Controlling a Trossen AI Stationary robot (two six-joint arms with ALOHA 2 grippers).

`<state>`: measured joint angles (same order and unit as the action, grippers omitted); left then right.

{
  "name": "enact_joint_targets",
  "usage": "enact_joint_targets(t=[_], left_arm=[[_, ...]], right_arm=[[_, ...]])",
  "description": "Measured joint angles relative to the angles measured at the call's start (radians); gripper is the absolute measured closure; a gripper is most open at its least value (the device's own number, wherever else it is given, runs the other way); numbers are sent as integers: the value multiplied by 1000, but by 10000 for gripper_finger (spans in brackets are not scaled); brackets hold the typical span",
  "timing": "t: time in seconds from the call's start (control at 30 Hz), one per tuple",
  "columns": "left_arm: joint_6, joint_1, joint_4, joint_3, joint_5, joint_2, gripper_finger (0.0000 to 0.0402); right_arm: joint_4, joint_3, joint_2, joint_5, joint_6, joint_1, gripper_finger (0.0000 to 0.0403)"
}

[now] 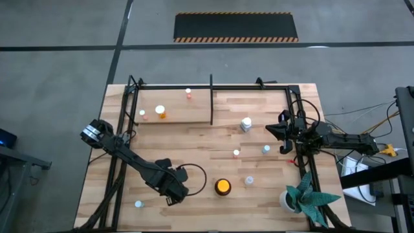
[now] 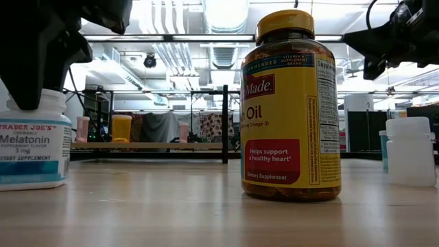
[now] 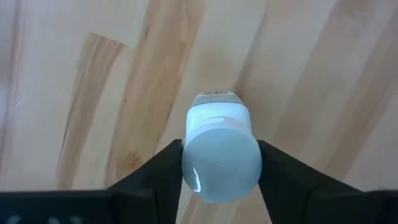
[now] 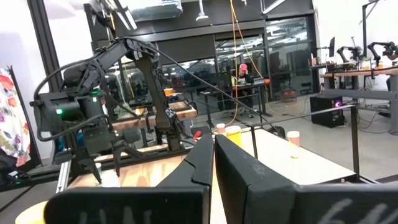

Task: Pick and place medicine bottles onto shelf by color
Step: Put the bottom white pill bottle on the shelf

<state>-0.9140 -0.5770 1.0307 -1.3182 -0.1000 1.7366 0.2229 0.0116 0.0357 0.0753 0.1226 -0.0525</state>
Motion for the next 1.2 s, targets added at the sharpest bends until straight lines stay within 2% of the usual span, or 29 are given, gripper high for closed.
enact_joint_targets(t=[0.3, 0.47, 0.6, 0.83, 0.93, 1.2], left_arm=[[208, 57, 22, -193, 18, 0, 239], [370, 137, 141, -307, 17, 5, 239], [566, 209, 267, -410, 10, 31, 239], [903, 355, 500, -570, -155, 42, 238], [1048, 429, 526, -590, -229, 17, 238], [1406, 680, 521, -586, -246, -88, 238]], right_arm=[[-2, 0, 0, 3, -2, 0, 394], [-2, 0, 0, 3, -2, 0, 394], [-2, 0, 0, 3, -3, 0, 394], [-3, 0, 0, 3, -4, 0, 394], [-2, 0, 0, 3, -13, 0, 394], [-3, 0, 0, 3, -21, 0, 394]])
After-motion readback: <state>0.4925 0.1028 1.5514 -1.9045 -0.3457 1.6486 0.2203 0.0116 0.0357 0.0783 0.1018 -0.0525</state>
